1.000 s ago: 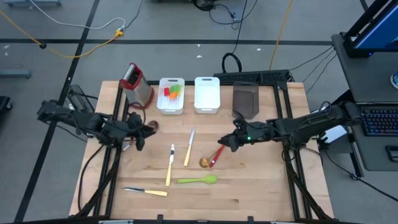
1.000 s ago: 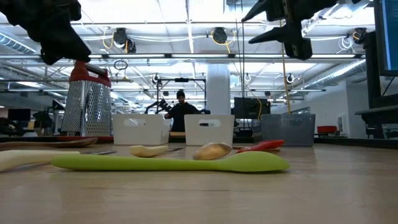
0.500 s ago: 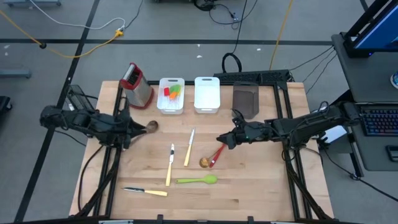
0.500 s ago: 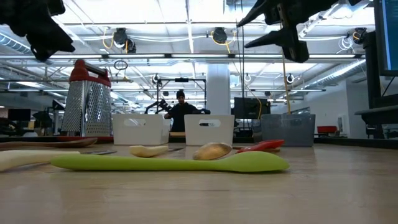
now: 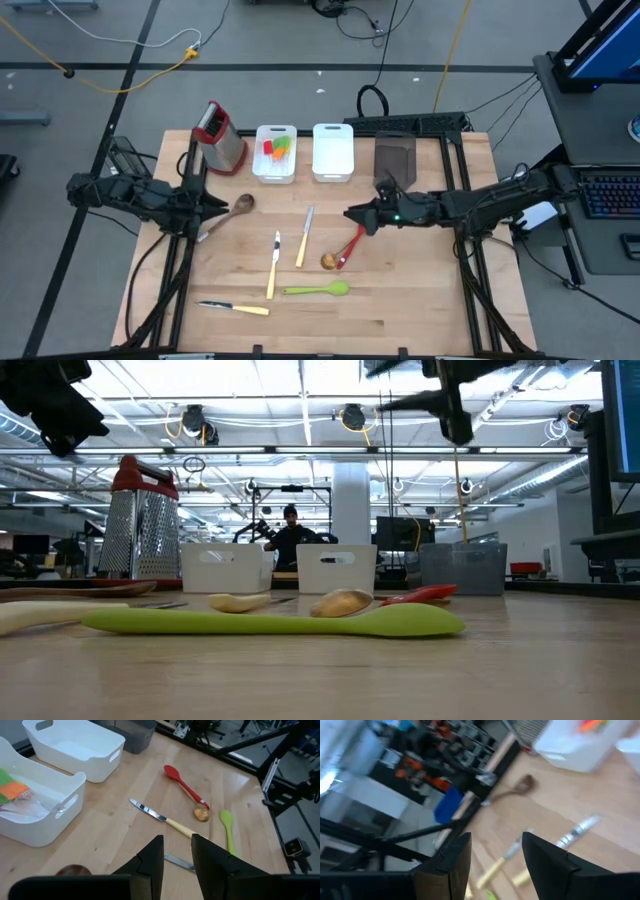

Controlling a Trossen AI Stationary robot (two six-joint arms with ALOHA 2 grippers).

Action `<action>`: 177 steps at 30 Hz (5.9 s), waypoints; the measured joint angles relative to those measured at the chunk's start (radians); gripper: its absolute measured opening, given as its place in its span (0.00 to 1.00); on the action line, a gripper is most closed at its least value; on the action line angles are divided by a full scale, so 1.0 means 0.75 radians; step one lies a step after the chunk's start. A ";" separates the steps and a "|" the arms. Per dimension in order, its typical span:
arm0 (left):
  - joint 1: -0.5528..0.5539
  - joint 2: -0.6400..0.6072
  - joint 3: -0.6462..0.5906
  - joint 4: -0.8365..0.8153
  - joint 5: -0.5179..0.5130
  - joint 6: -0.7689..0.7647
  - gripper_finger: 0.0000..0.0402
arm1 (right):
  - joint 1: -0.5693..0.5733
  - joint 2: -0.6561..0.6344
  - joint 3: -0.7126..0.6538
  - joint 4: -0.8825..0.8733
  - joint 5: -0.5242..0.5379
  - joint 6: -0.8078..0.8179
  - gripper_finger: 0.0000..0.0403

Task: Pick & Place Kitchen Items
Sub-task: Put the red serving spoon into the black bin

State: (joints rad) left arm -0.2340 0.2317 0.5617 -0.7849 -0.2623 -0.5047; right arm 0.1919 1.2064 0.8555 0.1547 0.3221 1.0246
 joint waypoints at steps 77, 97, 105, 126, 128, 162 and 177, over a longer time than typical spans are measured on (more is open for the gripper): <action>-0.002 0.001 0.000 0.026 0.040 0.086 0.25 | 0.100 0.576 0.335 -0.881 -0.119 1.207 0.42; -0.002 0.001 0.000 0.025 0.039 0.084 0.25 | 0.031 0.576 0.299 -0.818 -0.122 1.169 0.42; -0.002 0.001 0.000 0.026 0.038 0.084 0.25 | 0.032 0.576 0.299 -0.813 -0.157 1.169 0.42; -0.002 0.001 0.000 0.037 0.034 0.099 0.25 | 0.013 0.577 0.299 -0.912 -0.154 1.218 0.42; -0.002 0.001 0.000 0.037 0.034 0.099 0.25 | 0.013 0.576 0.290 -0.906 -0.154 1.231 0.42; -0.002 0.001 0.000 0.041 0.008 0.104 0.25 | -0.054 0.680 0.116 -0.582 -0.191 1.305 0.42; -0.002 0.001 0.001 0.041 -0.002 0.103 0.25 | -0.061 0.721 0.116 -0.618 -0.158 1.330 0.15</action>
State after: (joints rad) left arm -0.2352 0.2321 0.5621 -0.7540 -0.2638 -0.4273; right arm 0.1463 1.7473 0.9424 -0.3088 0.2033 2.0218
